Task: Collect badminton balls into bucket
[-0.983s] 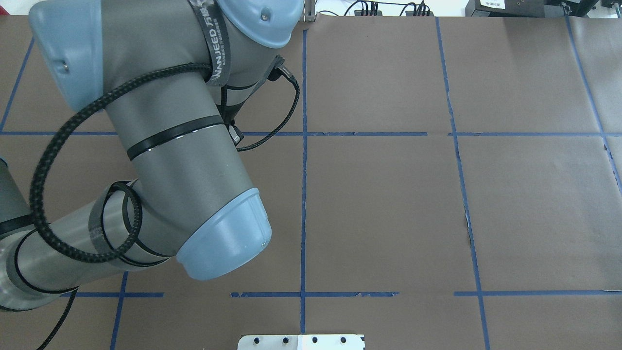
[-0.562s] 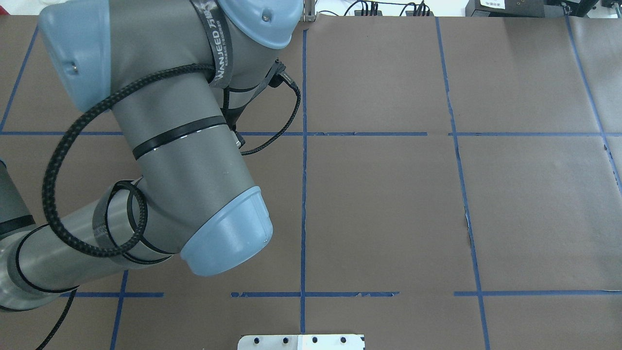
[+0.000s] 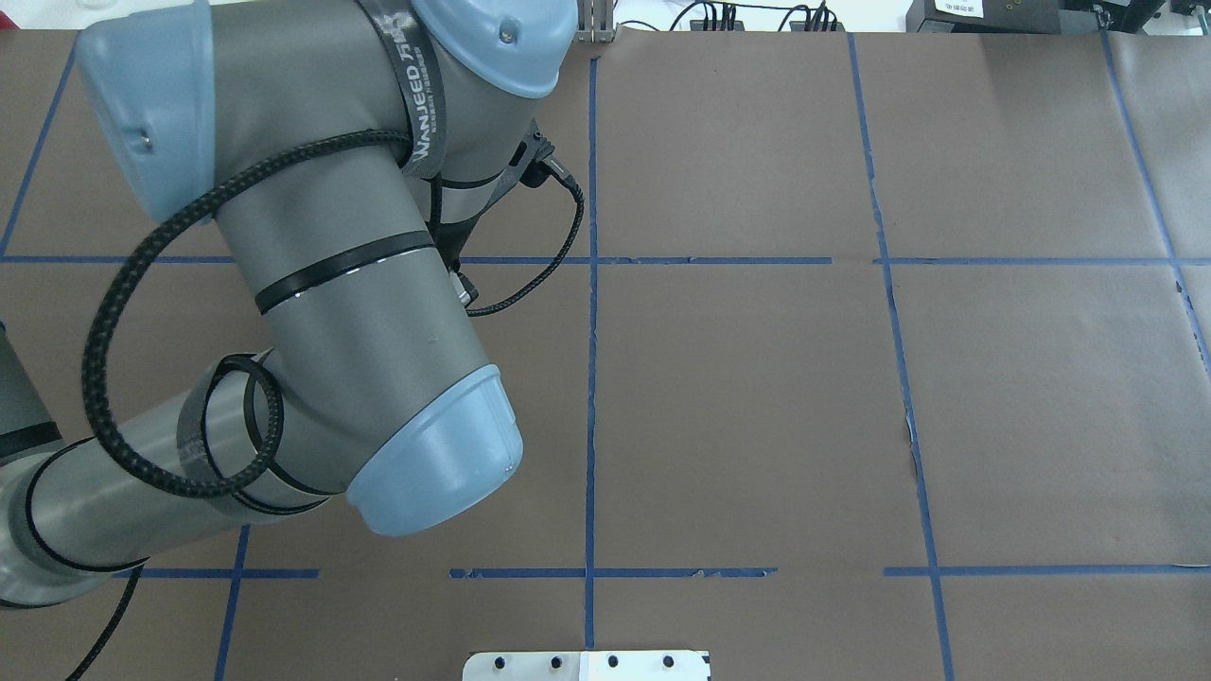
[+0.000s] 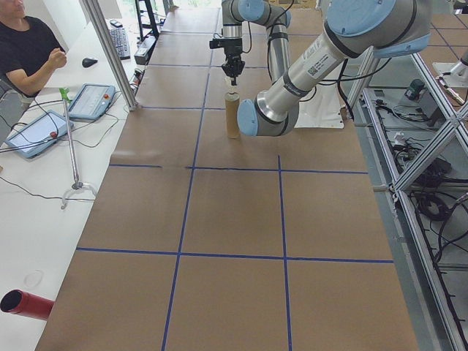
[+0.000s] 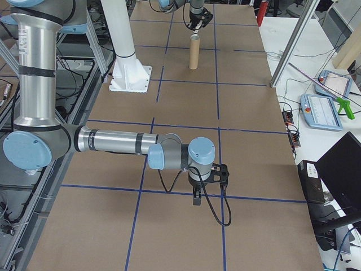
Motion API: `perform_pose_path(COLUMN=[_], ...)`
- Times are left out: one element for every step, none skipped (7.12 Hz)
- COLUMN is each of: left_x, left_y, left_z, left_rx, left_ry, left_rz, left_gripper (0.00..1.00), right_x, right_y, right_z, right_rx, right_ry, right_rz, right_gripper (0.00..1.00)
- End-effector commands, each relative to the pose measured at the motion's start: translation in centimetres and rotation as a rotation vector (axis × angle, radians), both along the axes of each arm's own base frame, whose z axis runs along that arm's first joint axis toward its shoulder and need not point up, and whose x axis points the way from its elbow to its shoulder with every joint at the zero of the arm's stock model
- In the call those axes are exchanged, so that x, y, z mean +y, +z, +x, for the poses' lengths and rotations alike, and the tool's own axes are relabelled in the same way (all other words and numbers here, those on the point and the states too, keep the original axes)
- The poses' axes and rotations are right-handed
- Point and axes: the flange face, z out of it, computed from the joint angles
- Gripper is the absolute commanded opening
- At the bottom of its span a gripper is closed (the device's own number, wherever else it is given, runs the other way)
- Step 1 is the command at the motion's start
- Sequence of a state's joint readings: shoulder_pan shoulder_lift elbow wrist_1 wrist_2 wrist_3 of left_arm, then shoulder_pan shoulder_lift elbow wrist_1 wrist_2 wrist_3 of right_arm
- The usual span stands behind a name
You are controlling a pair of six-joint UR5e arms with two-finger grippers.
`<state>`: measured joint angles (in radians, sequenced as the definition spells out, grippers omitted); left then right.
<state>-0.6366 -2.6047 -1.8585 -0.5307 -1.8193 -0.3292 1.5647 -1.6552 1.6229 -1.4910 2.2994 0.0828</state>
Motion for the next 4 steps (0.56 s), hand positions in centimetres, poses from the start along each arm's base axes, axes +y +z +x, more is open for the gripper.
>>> perform_pose_path(left_x=[0.18, 0.5, 0.55, 0.8], left_y=[0.25, 0.45, 0.24, -0.15], left_z=[0.3, 0.16, 0.1, -0.39], left_rx=[0.024, 0.042, 0.046, 0.06], left_ry=[0.009, 0.014, 0.013, 0.004], left_rz=[-0.022, -0.031, -0.029, -0.021], left_gripper=[0.99, 1.0, 1.0, 1.0], right_x=[0.0, 0.0, 0.0, 0.0], right_y=[0.0, 0.0, 0.0, 0.0], right_z=[0.0, 0.0, 0.0, 0.0], right_rx=[0.0, 0.0, 0.0, 0.0], right_ry=[0.0, 0.0, 0.0, 0.0], right_rz=[0.0, 0.0, 0.0, 0.0], right_gripper=[1.0, 1.0, 1.0, 1.0])
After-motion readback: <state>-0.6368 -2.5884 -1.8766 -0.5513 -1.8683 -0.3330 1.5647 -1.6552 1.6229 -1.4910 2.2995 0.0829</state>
